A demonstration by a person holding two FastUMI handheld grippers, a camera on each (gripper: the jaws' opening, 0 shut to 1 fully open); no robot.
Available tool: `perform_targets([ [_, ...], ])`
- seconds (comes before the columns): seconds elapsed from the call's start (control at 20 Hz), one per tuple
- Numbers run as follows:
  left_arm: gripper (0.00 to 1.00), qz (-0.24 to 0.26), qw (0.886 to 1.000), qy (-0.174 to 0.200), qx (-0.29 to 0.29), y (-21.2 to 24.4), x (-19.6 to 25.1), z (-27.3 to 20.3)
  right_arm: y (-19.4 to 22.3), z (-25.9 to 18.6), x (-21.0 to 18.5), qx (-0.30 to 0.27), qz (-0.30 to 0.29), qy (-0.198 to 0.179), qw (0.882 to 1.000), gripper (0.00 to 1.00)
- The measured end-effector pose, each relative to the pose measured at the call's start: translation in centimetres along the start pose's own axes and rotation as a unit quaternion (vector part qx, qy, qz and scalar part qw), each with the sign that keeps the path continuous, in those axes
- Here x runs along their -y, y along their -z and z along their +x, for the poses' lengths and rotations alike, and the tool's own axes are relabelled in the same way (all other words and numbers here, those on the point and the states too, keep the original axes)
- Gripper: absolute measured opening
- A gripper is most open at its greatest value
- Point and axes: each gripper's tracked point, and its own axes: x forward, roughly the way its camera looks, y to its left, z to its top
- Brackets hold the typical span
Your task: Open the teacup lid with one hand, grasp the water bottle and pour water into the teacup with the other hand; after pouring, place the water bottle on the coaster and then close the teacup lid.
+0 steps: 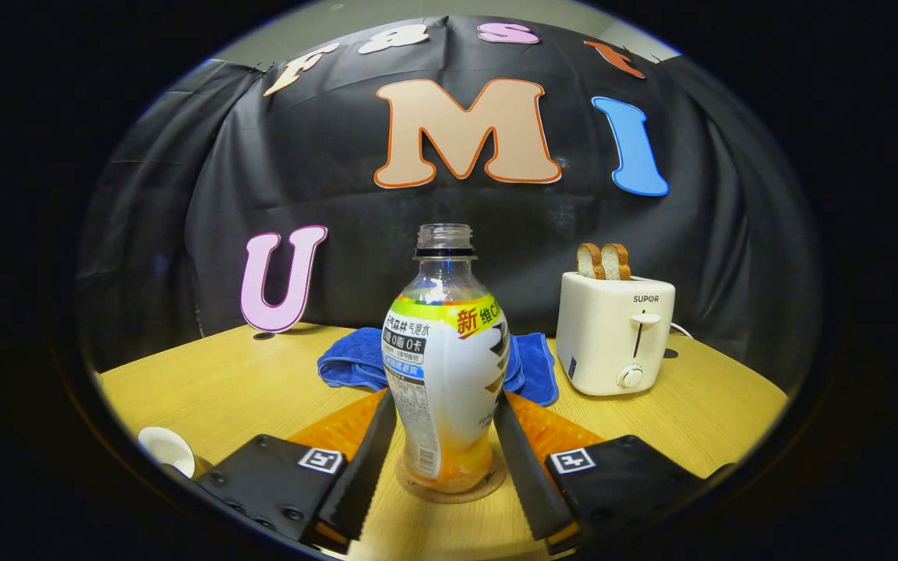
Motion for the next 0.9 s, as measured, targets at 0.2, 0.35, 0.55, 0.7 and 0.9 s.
perform_targets([
  [0.2, 0.20, -0.002, 1.000, 0.006, 0.000, -0.3, 0.6, 0.2, -0.4, -0.5, 0.3, 0.007, 0.005, 0.000, 1.000, 0.95],
  [0.35, 0.19, -0.002, 1.000, 0.016, 0.001, -0.5, 1.4, 0.5, -0.8, -1.4, 0.8, 0.016, 0.005, 0.001, 1.000, 0.90],
  [0.55, 0.20, -0.004, 0.999, 0.037, -0.001, -0.9, 3.2, 1.3, -1.6, -3.6, 1.4, 0.036, -0.002, 0.001, 0.999, 0.86],
  [0.7, 0.20, -0.012, 0.999, 0.051, -0.005, -0.9, 4.5, 2.1, -2.4, -6.0, 1.8, 0.057, -0.020, 0.003, 0.998, 0.90],
  [0.9, 0.20, -0.009, 0.998, 0.065, -0.015, 0.0, 5.9, 3.4, -2.9, -8.9, 1.9, 0.068, -0.034, -0.003, 0.997, 0.86],
])
